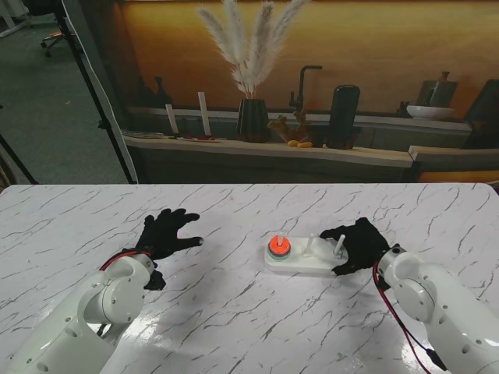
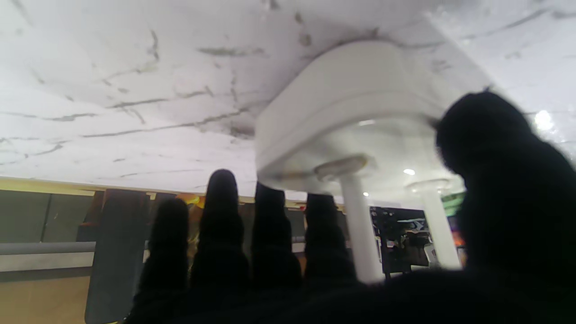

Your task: Move the three rings of the Hanoi Tower from the left rod to the right rod

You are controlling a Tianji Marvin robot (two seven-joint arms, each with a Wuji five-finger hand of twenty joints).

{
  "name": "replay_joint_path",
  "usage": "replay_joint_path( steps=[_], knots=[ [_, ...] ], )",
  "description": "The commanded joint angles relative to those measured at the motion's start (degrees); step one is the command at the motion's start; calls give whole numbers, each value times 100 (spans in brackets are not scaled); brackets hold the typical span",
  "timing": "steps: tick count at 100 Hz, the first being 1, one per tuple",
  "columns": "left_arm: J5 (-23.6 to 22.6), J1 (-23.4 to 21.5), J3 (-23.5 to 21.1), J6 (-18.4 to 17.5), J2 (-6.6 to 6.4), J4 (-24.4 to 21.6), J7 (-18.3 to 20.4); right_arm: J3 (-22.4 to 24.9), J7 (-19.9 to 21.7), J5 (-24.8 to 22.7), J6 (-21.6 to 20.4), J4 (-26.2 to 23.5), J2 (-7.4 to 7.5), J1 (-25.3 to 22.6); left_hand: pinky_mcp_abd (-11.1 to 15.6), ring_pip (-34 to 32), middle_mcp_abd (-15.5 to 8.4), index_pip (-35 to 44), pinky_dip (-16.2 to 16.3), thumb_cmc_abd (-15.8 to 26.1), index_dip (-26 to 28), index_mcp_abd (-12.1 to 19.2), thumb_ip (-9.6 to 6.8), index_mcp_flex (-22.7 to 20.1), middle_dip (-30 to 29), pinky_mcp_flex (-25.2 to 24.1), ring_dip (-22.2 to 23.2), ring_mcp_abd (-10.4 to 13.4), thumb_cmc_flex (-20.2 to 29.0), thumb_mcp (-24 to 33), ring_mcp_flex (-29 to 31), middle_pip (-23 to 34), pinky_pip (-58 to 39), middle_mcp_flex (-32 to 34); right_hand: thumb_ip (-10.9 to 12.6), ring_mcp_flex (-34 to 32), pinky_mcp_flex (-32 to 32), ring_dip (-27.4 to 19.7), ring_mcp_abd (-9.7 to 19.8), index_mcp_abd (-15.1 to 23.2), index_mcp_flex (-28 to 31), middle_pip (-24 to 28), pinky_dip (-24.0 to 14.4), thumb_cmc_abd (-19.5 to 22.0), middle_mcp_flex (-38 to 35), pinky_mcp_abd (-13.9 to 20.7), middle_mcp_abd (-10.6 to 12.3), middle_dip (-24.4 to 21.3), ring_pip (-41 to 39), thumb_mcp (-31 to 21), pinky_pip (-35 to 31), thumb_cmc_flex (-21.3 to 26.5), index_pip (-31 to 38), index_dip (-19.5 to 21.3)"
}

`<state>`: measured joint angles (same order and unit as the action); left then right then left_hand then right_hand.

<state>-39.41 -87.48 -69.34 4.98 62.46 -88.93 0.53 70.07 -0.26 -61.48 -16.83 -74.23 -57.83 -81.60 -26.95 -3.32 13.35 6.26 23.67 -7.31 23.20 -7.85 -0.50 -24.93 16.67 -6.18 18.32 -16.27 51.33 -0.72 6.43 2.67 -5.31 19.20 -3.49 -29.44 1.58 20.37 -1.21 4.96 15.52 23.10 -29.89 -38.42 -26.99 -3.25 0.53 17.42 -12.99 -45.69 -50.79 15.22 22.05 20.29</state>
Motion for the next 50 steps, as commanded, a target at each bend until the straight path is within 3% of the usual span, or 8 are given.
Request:
replay_joint_path(
  steps=[1,40,50],
  knots=[
    [31,-24,16,-122,29,24,54,-51,42,-44,-31,-1,-10,-59,-145,106,41,-24,-41,150,-68,-65,129,91,-60,-51,-3,109,70,-77,-125,-54,261,-124,254,-40,41,-17,29,119,16,68,-41,-176,148,-1913,-71,-34,-88,-36,-83,88,101,-44],
    [43,-22,29,-96,28,30,68,-125,124,-172,-11,53,25,27,-145,87,48,-19,-43,149,-65,-67,129,80,-60,-51,3,97,76,-76,-81,-54,261,-124,256,-100,-16,-12,32,70,-78,100,-54,-258,137,-1903,-78,-48,-154,53,-172,328,112,-101],
    [47,-25,30,-90,27,27,78,-189,120,-214,57,84,30,59,-145,119,44,-21,-43,156,-66,-69,129,84,-60,-51,-11,135,70,-77,-147,-56,261,-126,243,-262,-147,46,34,-31,-55,249,-156,-485,58,-1863,-94,2,-300,317,-381,934,213,-124]
  ],
)
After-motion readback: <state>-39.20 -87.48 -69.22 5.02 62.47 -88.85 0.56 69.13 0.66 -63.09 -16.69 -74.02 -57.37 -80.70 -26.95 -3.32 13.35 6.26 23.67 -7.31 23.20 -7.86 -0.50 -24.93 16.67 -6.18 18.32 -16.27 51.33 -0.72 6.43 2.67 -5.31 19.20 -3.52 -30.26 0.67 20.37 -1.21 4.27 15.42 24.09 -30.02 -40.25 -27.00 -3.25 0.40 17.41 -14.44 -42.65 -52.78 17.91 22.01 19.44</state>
